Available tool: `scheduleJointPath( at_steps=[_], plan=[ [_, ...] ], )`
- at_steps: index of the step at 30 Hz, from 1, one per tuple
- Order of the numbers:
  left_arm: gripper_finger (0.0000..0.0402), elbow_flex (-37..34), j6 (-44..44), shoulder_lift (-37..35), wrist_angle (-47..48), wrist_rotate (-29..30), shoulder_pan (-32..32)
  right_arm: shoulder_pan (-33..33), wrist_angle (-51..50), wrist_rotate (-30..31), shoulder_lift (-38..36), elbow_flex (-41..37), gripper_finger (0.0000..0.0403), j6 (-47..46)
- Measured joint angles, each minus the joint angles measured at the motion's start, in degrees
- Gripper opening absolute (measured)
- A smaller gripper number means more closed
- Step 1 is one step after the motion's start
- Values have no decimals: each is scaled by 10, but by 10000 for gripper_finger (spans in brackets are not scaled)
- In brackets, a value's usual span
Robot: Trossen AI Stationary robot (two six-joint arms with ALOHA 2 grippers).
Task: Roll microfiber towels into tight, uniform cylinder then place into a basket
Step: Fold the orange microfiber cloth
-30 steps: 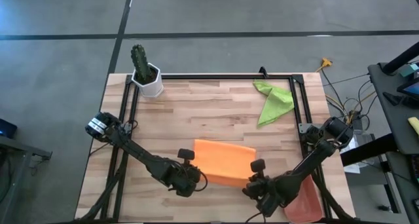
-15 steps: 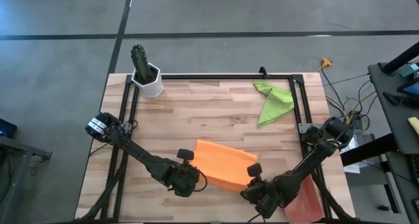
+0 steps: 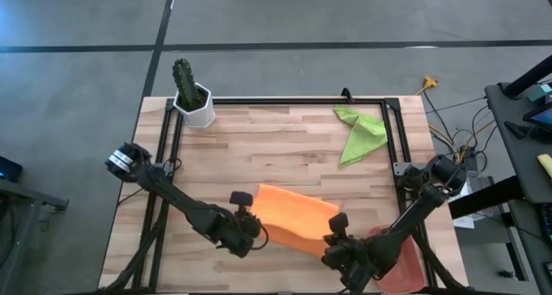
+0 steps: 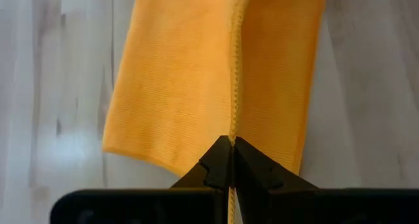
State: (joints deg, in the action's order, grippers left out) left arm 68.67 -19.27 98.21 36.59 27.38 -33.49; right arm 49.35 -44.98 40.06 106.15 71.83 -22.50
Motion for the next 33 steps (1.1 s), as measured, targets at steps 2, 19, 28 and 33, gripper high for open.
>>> scheduleJointPath(
  at_steps=[2,19,28,33],
  plan=[
    [0,-1,0,-2,0,1,0,6,-3,27,0,3,9,-2],
    [0,-32,-15,-2,-36,-29,-11,17,16,-45,0,0,9,-33],
    [0,-46,-15,10,-76,-46,-11,16,72,-96,1,-11,9,-30],
    [0,-46,-15,10,-81,-63,-11,16,125,-131,1,-20,9,-26]
  ],
)
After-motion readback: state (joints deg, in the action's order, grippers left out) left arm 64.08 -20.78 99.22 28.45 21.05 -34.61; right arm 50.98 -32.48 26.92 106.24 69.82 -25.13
